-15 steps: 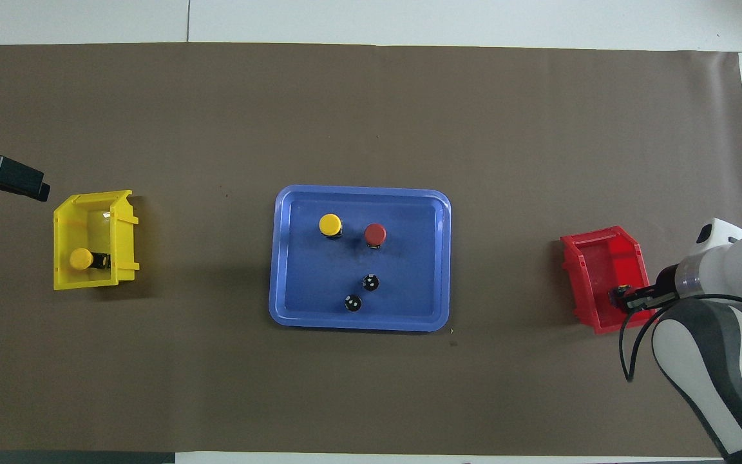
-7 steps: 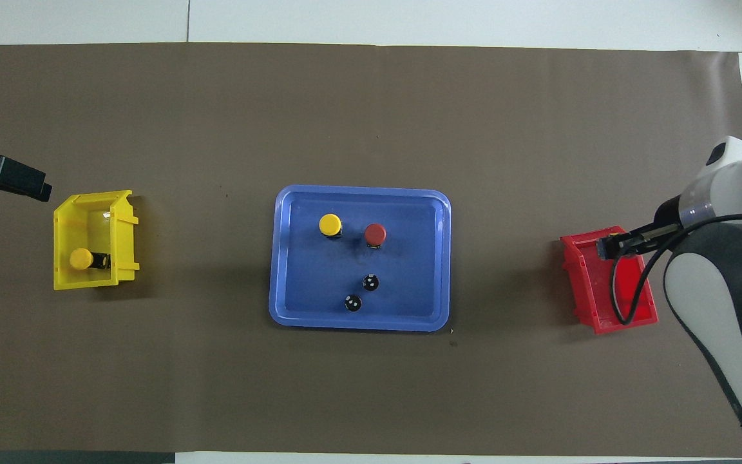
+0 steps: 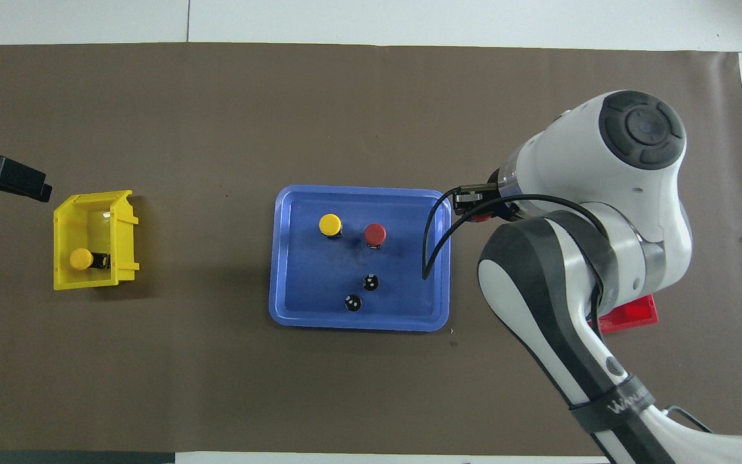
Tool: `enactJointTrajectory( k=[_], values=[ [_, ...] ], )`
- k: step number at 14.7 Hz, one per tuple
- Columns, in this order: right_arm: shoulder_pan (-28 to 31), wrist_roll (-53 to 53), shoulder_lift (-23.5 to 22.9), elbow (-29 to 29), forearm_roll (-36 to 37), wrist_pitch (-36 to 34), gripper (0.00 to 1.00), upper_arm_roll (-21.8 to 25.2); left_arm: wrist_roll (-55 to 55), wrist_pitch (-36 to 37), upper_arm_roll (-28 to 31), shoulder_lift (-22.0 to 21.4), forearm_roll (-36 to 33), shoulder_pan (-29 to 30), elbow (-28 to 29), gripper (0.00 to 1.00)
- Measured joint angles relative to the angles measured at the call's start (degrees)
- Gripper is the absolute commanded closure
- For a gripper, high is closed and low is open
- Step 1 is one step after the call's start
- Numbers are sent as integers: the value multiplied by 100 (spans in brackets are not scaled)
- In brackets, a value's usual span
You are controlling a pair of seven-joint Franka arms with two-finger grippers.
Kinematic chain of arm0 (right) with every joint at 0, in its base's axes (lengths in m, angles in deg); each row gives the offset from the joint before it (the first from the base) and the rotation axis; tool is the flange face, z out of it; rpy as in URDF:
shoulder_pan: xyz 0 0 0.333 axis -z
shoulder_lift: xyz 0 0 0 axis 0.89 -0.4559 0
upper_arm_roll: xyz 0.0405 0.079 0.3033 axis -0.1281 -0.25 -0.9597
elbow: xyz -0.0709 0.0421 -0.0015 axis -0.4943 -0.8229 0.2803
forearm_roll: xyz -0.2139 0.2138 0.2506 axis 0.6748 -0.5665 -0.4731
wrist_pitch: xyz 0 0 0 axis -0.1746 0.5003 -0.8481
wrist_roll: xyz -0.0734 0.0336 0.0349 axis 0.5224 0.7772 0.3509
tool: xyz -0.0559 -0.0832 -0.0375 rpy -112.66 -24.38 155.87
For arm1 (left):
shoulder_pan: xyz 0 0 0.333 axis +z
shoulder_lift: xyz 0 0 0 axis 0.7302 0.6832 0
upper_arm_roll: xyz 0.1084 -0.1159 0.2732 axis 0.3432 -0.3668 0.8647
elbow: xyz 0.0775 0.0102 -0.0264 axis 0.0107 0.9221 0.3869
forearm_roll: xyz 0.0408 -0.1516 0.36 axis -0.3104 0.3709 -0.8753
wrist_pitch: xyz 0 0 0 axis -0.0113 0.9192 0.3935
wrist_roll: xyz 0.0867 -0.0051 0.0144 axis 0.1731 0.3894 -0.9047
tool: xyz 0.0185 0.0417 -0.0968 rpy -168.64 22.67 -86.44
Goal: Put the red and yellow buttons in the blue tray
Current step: 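Carry the red button to the tray while the left gripper reaches yellow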
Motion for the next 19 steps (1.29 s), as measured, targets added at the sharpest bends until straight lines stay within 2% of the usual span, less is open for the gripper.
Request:
enactJointTrajectory(
  k=[4,8,12,15,17,19],
  values=[
    [-330,-223,-483,-100,-57,315,80,1,0,0,7,-1,0,0,6,0],
    [-388,-244,-636,-11,-57,552,80,4,0,-120,19,-59,0,84,193,0],
    [-478,-244,-744,144,-57,760,80,4,0,-758,26,-393,0,241,994,0],
    [-491,-244,-832,167,-57,758,80,3,0,-1266,31,-583,0,399,1582,9],
    [-546,-244,-869,192,-57,749,79,3,-1,-1597,31,-604,0,433,1886,19],
    [-598,-244,-876,236,-57,746,75,3,-7,-1988,32,-604,0,467,2282,21]
  ],
)
